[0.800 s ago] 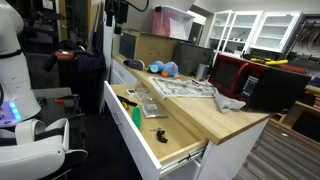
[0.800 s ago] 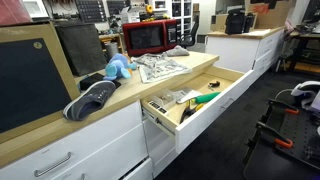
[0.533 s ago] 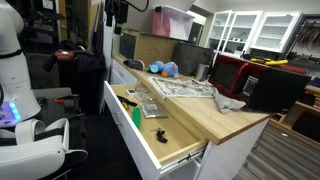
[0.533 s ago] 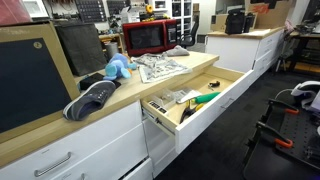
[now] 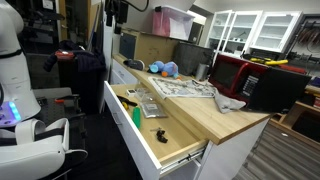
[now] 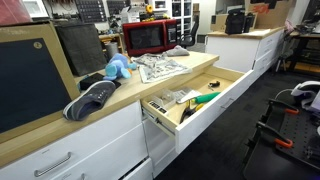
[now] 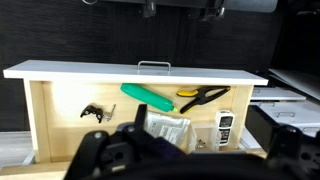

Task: Push closed the drawer

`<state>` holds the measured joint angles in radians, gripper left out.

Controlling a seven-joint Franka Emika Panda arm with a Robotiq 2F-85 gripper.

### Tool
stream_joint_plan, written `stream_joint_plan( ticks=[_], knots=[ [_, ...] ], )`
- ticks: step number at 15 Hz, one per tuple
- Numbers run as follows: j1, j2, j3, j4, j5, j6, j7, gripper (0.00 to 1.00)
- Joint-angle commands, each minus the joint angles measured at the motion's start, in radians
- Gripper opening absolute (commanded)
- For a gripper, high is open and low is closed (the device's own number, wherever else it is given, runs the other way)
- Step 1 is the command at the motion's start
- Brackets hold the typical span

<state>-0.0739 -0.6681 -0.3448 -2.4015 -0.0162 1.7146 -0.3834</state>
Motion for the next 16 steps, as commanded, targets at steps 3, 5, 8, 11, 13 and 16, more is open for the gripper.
stream_joint_plan(
  ticks=[3,5,8,11,13,16],
  knots=[
    [-0.019,0.005,0.014,0.002,0.010,-0.002,-0.010,1.00],
    [-0.019,0.005,0.014,0.002,0.010,-0.002,-0.010,1.00],
    [-0.034,-0.053,0.039,-0.066,-0.002,0.054,0.011,1.00],
    [-0.058,-0.100,0.056,-0.171,-0.014,0.143,0.026,1.00],
    [-0.076,-0.123,0.060,-0.247,-0.024,0.224,0.032,1.00],
    [-0.105,-0.130,0.050,-0.357,-0.048,0.376,0.033,1.00]
  ],
)
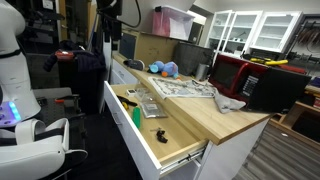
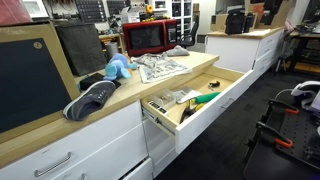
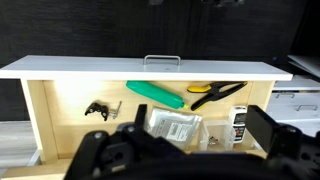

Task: Push closed the drawer

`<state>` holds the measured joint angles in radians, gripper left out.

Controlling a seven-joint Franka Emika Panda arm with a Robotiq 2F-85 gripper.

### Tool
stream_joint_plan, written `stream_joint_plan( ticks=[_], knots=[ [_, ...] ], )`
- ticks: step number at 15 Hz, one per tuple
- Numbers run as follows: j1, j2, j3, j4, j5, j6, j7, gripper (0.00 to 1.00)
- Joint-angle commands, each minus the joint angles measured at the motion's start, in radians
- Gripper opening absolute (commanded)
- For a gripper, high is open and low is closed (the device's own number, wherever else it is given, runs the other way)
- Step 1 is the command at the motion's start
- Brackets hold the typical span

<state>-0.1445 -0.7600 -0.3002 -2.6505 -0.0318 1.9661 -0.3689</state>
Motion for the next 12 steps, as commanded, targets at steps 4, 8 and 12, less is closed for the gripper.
stream_joint_plan(
  ticks=[4,8,12],
  knots=[
    [-0.088,0.104,-0.040,-0.142,-0.068,0.302,0.024,1.00],
    [-0.126,0.271,-0.080,-0.162,-0.062,0.449,0.032,1.00],
    [-0.149,0.464,-0.114,-0.162,-0.052,0.562,0.014,1.00]
  ],
)
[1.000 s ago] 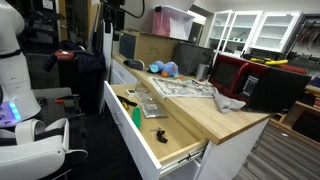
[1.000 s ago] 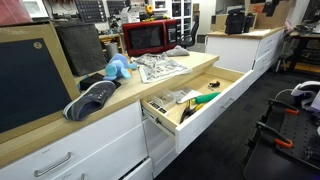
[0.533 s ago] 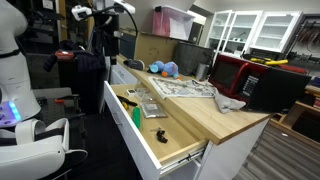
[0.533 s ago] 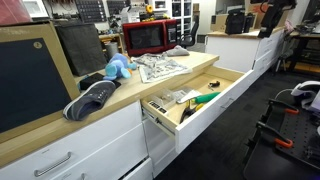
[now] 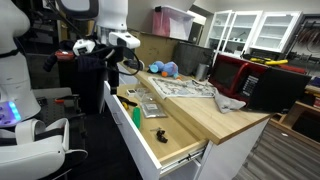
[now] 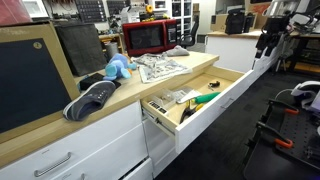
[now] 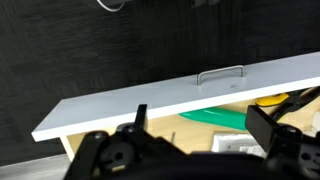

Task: Push closed the drawer

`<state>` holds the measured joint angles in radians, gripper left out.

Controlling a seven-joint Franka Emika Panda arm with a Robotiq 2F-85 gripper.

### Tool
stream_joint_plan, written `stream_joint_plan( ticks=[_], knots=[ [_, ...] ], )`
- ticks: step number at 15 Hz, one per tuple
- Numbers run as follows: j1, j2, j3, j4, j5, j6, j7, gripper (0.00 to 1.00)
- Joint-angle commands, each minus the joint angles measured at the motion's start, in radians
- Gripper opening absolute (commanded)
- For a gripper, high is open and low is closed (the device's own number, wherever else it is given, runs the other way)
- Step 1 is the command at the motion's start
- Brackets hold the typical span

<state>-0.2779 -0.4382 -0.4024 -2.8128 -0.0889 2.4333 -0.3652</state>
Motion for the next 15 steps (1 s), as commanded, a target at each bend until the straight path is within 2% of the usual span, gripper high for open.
stream_joint_plan(
  ticks=[1,5,6,7,9,10,15],
  knots=[
    [-0.017,0.197,-0.021,0.000,0.013,0.132,0.005,1.00],
    [-0.016,0.389,-0.037,0.025,0.074,0.247,-0.023,1.00],
    [-0.017,0.436,-0.034,0.037,0.099,0.275,-0.035,0.83],
    [-0.020,0.475,-0.025,0.049,0.123,0.296,-0.047,0.74],
    [-0.036,0.545,-0.001,0.075,0.155,0.355,-0.072,0.58],
    [-0.016,0.576,-0.013,0.089,0.181,0.379,-0.091,0.49],
    [-0.056,0.709,0.068,0.138,0.305,0.473,-0.193,0.12]
  ],
)
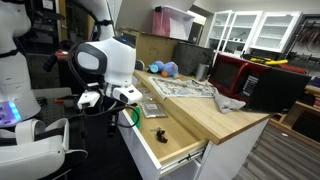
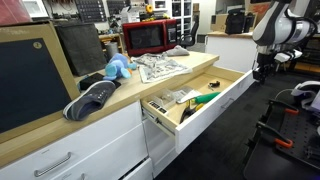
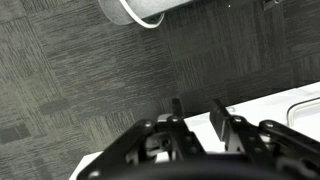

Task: Push closed the drawer

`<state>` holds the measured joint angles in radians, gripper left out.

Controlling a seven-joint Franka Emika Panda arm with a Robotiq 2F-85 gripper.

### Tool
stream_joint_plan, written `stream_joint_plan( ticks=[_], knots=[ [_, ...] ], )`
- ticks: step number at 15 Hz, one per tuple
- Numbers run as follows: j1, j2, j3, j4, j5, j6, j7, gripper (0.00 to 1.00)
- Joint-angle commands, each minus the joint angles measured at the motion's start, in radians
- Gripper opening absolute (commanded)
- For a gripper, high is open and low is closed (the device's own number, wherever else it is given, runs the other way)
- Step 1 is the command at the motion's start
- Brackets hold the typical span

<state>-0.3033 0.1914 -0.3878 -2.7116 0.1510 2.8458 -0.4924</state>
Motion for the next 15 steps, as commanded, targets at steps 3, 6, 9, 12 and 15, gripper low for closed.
stream_joint_plan(
  ticks=[3,6,9,12,15],
  knots=[
    [-0.070,0.133,0.137,0.055,0.114,0.151,-0.122,0.00],
    [-0.125,0.181,0.239,0.089,0.133,0.241,-0.150,0.00],
    [-0.174,0.226,0.334,0.146,0.124,0.290,-0.141,0.00],
    [-0.213,0.262,0.379,0.185,0.106,0.316,-0.143,0.00],
    [-0.232,0.307,0.411,0.222,0.088,0.351,-0.145,0.00]
  ],
)
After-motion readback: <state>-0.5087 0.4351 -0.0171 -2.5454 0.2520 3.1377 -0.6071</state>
